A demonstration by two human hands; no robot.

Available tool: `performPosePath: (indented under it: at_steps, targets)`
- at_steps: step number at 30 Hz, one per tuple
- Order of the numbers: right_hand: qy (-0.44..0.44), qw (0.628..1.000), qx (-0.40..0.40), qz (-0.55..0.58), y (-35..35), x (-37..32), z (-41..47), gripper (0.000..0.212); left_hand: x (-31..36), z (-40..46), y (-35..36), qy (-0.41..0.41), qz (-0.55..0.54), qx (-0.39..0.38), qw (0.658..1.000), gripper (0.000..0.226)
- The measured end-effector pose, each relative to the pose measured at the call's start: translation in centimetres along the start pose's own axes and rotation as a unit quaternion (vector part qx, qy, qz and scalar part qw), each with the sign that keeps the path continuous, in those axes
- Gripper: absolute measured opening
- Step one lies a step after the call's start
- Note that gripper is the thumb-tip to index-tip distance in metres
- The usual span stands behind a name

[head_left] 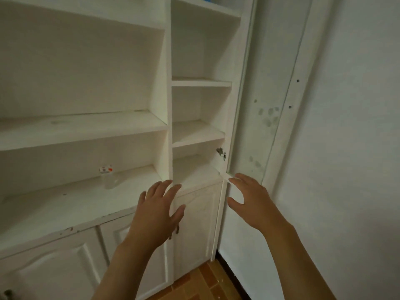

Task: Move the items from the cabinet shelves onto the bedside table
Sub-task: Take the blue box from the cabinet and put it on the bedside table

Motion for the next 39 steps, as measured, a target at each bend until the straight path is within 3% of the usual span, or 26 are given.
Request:
performPosePath:
  at_steps: [17,39]
  targets:
    - [-0.101,0.994,0.034,0.026,-3.8,0.1,26.2,0.060,-5.7,23.8,1.1,0.007,0.078,0.051,0.996,0.062]
    - [-0.188,0.951,0.235,-0.070,-19.2,-15.7,42.6,0.061,-11.3,45.9,-18.2,0.167,0.253,0.185,0.935,0.060]
Point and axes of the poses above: each hand's wrist, its own z-axis towards the middle knuckle, its own y-axis out of the palm, x = y × z, the point moved 9 cm from there along z, towards the middle knuckle, and after that the axes turned 13 degrees about y, right-handed, at the moved point
